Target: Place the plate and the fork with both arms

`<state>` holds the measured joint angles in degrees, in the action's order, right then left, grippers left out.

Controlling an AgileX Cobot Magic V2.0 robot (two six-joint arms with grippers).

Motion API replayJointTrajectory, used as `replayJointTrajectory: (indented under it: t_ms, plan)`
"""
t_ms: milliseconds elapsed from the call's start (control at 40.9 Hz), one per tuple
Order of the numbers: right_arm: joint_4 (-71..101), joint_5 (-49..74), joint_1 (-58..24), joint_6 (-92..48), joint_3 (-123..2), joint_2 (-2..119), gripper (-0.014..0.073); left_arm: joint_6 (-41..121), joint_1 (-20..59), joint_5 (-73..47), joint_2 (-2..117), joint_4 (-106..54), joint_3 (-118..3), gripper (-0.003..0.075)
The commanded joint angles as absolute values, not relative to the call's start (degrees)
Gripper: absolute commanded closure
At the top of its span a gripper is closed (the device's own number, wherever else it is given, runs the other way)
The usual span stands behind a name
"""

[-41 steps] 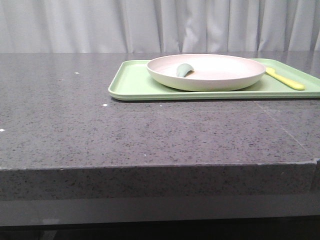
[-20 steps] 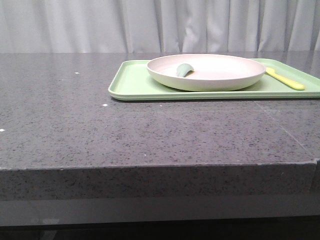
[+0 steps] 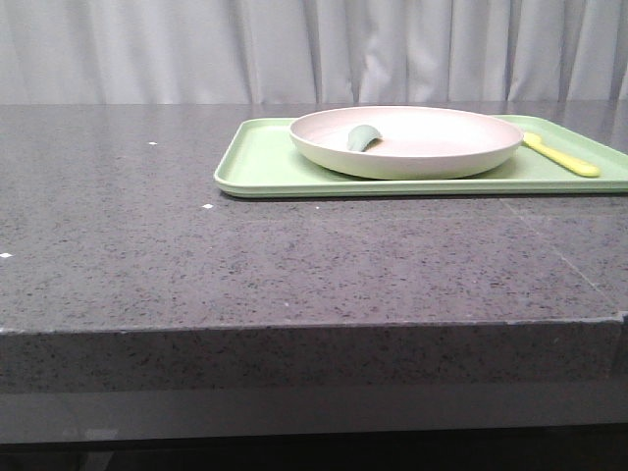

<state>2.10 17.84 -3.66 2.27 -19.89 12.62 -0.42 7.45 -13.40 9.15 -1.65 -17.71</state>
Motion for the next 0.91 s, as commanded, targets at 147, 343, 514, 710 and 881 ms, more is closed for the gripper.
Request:
replayJointTrajectory:
  t_ms: [147, 343, 514, 710, 881]
  plan:
    - [1.6, 12.7, -3.6, 1.9, -21.4, 13.0, 0.0662, -1.3, 3.7, -8.0, 2.4, -1.5, -11.0, 0.0738]
    - [1.6, 12.7, -3.6, 1.9, -21.4, 13.0, 0.0662, -1.3, 3.0, -7.8, -1.7, -1.5, -4.9, 0.0738]
    - [1.6, 12.7, -3.6, 1.9, -21.4, 13.0, 0.0662, -1.3, 3.0, -3.0, -1.6, -1.6, 0.0, 0.0738]
    - [1.6, 12.7, -3.6, 1.9, -21.4, 13.0, 0.0662, -1.3, 3.0, -2.2, -1.6, -1.6, 0.5, 0.0738]
    - [1.6, 12.7, -3.6, 1.9, -21.4, 13.0, 0.0662, -1.3, 3.0, -2.2, -1.5, -1.6, 0.5, 0.0738]
